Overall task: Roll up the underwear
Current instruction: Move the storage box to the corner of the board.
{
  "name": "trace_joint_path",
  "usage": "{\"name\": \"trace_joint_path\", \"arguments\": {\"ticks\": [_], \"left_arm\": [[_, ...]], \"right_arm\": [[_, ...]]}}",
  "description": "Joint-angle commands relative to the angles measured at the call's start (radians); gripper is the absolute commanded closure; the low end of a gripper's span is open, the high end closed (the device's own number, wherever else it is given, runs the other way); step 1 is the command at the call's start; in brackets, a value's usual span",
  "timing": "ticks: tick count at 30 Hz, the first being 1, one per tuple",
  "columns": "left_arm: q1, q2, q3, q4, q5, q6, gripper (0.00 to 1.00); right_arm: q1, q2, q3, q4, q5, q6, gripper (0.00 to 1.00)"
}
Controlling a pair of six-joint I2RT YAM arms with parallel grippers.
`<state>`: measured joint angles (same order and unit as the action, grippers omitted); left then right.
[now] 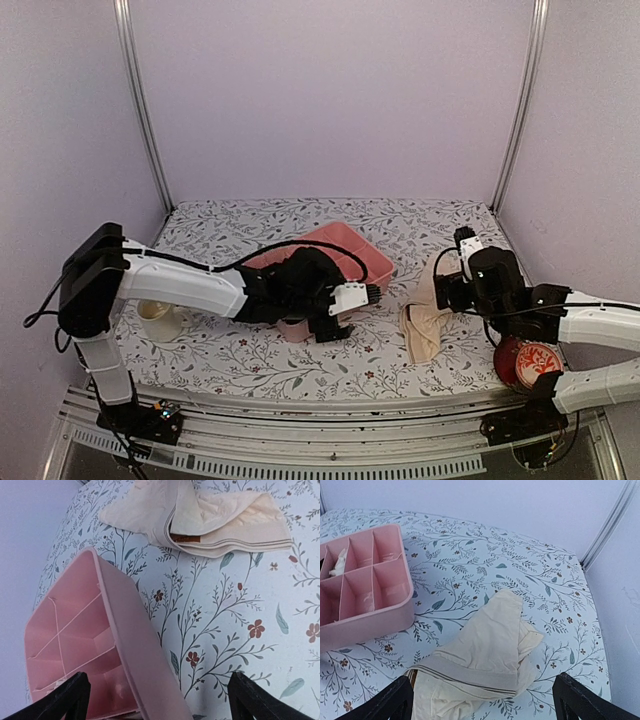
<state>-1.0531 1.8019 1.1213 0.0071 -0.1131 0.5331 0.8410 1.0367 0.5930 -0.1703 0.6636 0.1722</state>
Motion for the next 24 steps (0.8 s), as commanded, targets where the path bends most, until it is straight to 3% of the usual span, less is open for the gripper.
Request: {"name": "trace_joint_path", "arguments": {"ticks": [1, 8, 13, 24], "left_arm": [[0.000, 0.122, 0.094, -0.001, -0.238, 0.041, 0.01], [0.053, 0.237, 0.220, 0.095, -0.356, 0.116, 0.01], [0.136, 0.275, 0.221, 0.161, -0.409, 0.162, 0.02], [0.380, 0.265, 0.235, 0.224, -0.409, 0.222, 0.02]], "right_arm": [[-0.029, -0.065, -0.044, 0.117, 0.027, 0.012, 0.01], [-0.030, 0.068, -0.020, 0.109, 0.038, 0.022, 0.01], [-0.031, 0.163, 0.020, 0.088, 0.046, 0.026, 0.01], [-0.046, 0.170, 0.040, 0.035, 0.033, 0.069, 0.01]]}}
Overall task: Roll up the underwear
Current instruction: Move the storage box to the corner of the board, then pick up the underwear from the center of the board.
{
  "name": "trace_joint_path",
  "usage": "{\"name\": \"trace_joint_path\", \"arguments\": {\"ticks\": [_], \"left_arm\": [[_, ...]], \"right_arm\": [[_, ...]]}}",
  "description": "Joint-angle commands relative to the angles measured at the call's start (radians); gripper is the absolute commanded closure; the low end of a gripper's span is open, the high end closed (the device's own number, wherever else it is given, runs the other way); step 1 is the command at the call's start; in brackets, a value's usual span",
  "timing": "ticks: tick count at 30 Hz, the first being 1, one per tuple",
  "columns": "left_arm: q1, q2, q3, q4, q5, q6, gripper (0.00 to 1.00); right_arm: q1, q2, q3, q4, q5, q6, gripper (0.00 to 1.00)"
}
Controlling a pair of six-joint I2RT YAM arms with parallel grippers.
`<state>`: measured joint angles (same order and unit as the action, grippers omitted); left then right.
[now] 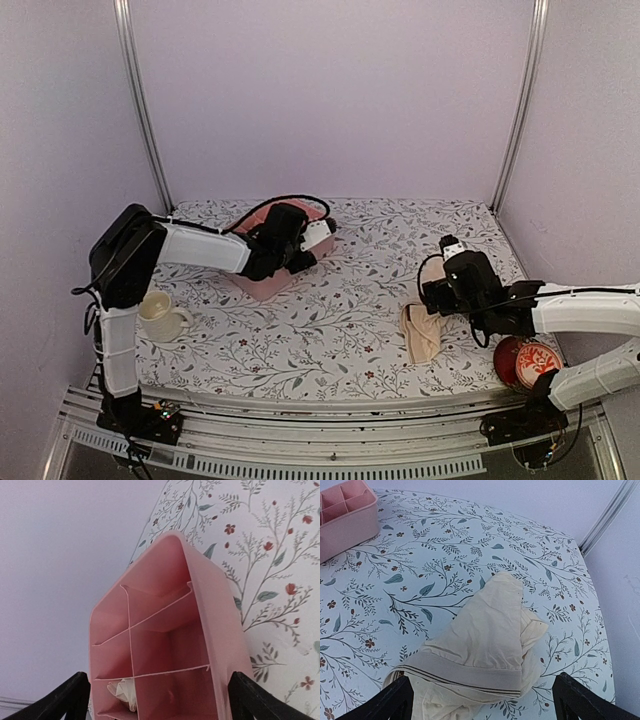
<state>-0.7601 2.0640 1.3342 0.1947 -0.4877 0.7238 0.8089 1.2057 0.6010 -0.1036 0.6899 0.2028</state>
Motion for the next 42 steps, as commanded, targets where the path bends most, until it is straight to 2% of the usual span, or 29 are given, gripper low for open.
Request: {"name": "trace_joint_path", "arguments": {"ticks": [1, 6, 11, 13, 16, 21, 28, 32, 38, 42], "left_arm": [[0.106, 0.005, 0.033, 0.023, -0.031, 0.029, 0.02], [0.165, -0.011, 0.062, -0.006, -0.005, 0.018, 0.01], [0.171, -0.058, 0.101, -0.101, 0.044, -0.051, 0.01], [0.166, -0.122, 0.084, -0.139, 0.094, -0.084, 0.02], [0.150, -0.270, -0.018, -0.170, 0.251, -0.115, 0.01], [0.124, -0.484, -0.290, -0.149, 0.531, -0.119, 0.02], [0.115, -0.544, -0.558, 0.044, 0.823, -0.240, 0.02], [0.059, -0.541, -0.582, 0.033, 0.819, -0.215, 0.02], [0.000, -0.543, -0.641, 0.110, 0.746, -0.176, 0.01], [-0.007, -0.545, -0.645, 0.113, 0.739, -0.175, 0.01]], "right_arm": [[-0.018, 0.005, 0.038, -0.037, 0.001, 0.042, 0.01], [-0.057, 0.026, 0.058, -0.053, -0.113, 0.096, 0.01], [-0.123, 0.075, 0.078, -0.030, -0.287, 0.164, 0.01], [-0.162, 0.107, 0.089, -0.030, -0.342, 0.176, 0.01], [-0.247, 0.142, 0.096, -0.039, -0.435, 0.195, 0.01], [-0.355, 0.159, 0.085, -0.029, -0.532, 0.249, 0.01], [-0.498, 0.214, 0.106, -0.050, -0.641, 0.313, 0.01], [-0.523, 0.236, 0.080, -0.061, -0.651, 0.325, 0.00], [-0.531, 0.256, 0.047, -0.027, -0.686, 0.326, 0.00], [-0.532, 0.329, 0.063, -0.006, -0.753, 0.315, 0.10]]}}
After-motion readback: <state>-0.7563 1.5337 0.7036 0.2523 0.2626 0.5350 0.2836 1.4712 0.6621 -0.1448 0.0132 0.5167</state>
